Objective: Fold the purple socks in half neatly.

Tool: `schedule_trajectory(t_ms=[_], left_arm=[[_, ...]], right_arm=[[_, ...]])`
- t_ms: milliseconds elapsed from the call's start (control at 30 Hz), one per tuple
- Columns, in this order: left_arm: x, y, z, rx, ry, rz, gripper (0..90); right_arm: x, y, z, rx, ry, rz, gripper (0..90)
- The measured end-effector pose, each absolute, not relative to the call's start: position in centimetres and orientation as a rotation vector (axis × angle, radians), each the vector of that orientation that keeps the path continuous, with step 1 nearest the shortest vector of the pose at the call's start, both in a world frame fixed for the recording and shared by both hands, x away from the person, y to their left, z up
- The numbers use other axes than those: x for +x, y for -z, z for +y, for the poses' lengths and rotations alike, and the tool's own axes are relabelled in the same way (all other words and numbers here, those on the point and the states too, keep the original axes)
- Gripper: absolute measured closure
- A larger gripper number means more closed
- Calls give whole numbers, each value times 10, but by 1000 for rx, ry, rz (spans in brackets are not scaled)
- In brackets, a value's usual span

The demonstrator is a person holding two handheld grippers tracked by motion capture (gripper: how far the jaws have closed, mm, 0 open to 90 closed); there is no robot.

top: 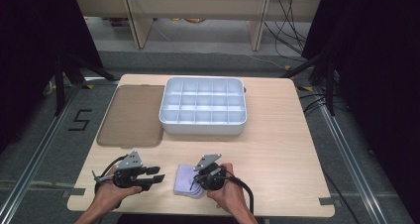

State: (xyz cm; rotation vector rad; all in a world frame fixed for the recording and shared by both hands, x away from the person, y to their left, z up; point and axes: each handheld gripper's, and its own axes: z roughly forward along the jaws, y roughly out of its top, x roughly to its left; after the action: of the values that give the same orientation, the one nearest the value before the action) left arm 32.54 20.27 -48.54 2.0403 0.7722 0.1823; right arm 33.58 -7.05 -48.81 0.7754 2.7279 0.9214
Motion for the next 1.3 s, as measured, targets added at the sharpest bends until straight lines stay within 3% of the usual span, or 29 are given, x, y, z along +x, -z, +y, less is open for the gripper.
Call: schedule_trajectory(t_ms=[233,367,633,1033,1300], left_arm=[[329,484,186,2043,-179,734,671],[332,485,175,2051,-155,697,747],[329,506,152,2180,-75,651,844],[319,510,148,2197,-83,644,848],[347,491,149,2134,-182,677,872]], right_arm=[[337,493,-71,776,-896,2742,900],[337,494,-71,816,-894,2748,900],[337,494,-72,789,-902,2759,900],[338,494,-74,801,-906,2747,900],[339,494,-74,821,-897,2758,900]])
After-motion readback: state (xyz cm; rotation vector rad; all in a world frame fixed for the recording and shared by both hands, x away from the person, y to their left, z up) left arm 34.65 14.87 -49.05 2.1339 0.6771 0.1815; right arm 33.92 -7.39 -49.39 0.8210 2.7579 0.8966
